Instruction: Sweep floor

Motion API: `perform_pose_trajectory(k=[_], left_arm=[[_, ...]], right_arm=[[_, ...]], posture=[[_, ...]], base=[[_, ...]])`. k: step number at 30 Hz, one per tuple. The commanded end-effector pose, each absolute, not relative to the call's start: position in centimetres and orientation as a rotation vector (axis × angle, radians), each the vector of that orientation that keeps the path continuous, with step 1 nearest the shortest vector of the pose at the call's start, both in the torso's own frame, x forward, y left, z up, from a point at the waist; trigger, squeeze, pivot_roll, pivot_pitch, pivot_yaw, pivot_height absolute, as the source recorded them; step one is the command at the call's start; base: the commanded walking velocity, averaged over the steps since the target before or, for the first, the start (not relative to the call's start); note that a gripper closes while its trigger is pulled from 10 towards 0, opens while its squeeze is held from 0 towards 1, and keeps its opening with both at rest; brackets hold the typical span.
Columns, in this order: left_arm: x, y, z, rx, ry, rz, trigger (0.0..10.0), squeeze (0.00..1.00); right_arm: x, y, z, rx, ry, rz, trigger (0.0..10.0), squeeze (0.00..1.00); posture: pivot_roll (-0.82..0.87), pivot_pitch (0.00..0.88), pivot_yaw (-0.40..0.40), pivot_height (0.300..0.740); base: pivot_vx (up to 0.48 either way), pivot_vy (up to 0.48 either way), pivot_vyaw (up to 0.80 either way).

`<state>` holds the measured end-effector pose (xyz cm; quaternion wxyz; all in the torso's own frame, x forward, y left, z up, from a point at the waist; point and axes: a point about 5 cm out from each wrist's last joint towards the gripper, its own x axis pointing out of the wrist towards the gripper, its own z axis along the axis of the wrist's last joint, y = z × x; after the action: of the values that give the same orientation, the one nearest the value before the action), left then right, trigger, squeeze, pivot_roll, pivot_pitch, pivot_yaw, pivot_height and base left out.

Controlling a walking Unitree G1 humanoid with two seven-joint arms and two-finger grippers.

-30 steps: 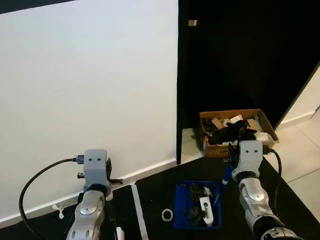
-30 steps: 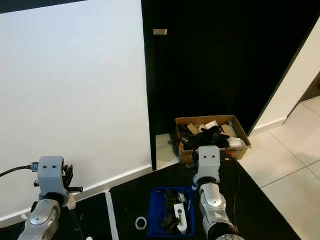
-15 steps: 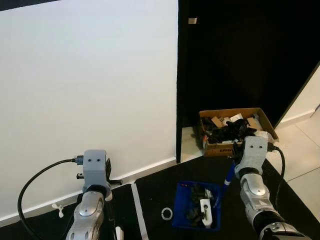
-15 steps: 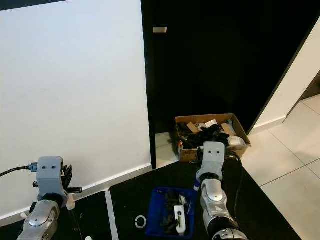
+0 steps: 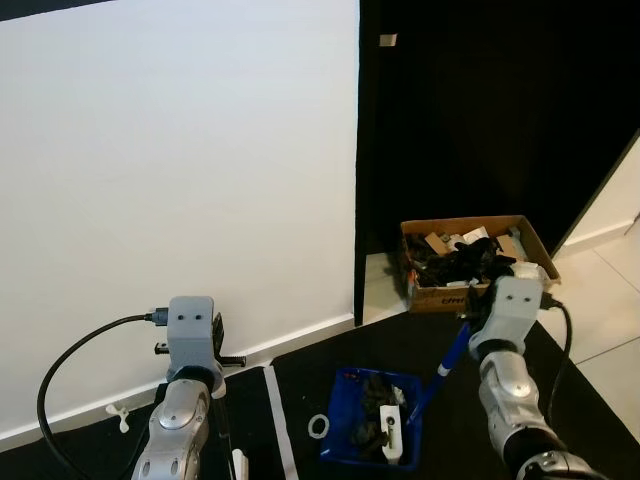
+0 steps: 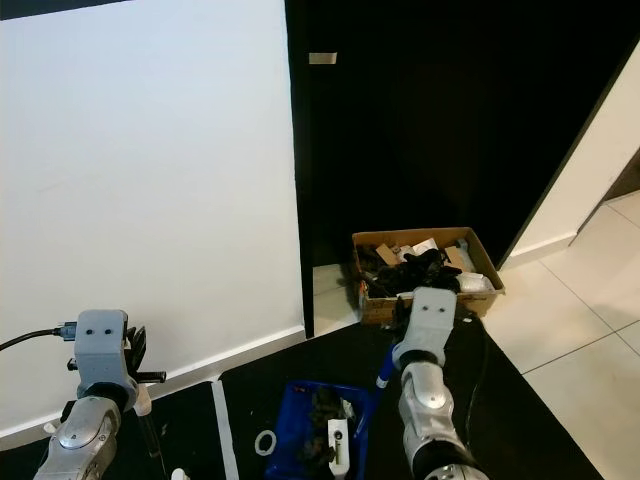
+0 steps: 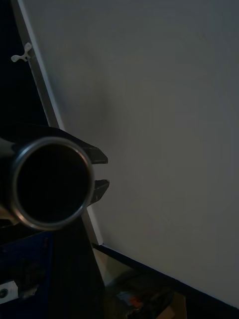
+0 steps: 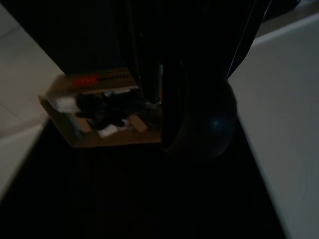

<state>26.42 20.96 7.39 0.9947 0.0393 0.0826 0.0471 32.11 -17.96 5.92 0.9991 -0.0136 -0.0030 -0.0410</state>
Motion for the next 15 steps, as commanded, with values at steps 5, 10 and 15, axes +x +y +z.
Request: perform_pose_trajectory(k=[5,10,15], left_arm=[[26.08,21.5,7.04,0.117,0.191,0.101,10.0,0.0],[26.08,21.46,6.99,0.116,0.191,0.101,10.0,0.0],[26.15,21.36,7.01,0.113,0.19,0.101,10.0,0.0]], right_arm=[[31.62,-17.92,5.23,-0.075,0.021,-0.069,10.0,0.0],[31.62,-17.88,5.07,-0.076,0.037,-0.061,10.0,0.0],[31.51,-17.79,4.84,-0.073,0.047,-0.057,10.0,0.0]], posture=[[0.1,0.152,0.065,0.74],[0.1,0.152,0.065,0.74],[0.09,0.153,0.062,0.74]], base=[[0.0,0.0,0.0],[0.0,0.0,0.0],[0.0,0.0,0.0]])
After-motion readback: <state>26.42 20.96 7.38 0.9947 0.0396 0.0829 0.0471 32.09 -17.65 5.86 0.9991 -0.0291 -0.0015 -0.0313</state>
